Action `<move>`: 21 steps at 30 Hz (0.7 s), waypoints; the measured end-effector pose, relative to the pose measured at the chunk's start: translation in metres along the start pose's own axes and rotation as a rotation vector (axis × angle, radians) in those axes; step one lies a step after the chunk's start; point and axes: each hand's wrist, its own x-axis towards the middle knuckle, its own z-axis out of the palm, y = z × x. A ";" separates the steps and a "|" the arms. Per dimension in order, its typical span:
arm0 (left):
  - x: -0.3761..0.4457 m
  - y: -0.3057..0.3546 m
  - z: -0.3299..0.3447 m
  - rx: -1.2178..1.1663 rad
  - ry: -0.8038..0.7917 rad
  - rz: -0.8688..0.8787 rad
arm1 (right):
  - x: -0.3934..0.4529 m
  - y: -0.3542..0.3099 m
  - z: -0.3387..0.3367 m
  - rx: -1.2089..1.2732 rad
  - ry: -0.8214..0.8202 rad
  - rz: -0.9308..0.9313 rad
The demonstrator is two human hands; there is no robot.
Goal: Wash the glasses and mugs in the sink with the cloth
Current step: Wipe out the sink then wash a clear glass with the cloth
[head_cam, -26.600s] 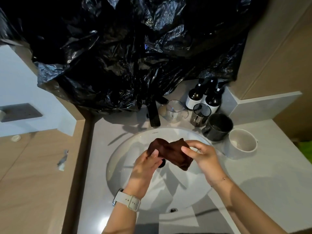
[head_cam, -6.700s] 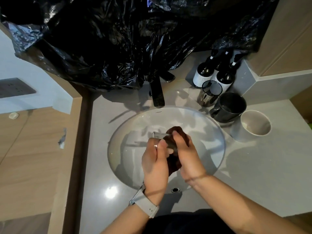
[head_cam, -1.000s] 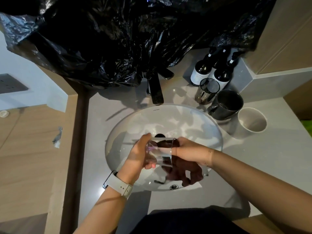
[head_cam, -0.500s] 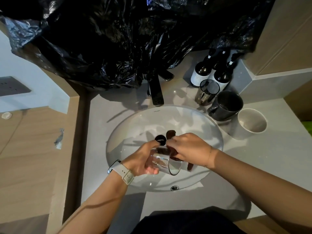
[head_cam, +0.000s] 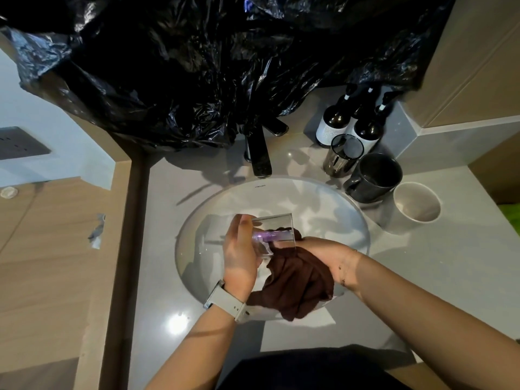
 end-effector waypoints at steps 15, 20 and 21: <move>-0.003 -0.001 -0.007 0.169 0.057 0.049 | -0.040 0.027 -0.023 -0.274 0.273 -0.810; -0.016 0.000 0.003 0.241 0.060 0.144 | -0.022 0.022 0.000 -0.215 0.346 -0.820; -0.017 0.001 0.003 0.282 0.067 0.178 | -0.021 0.021 0.003 -0.201 0.339 -0.809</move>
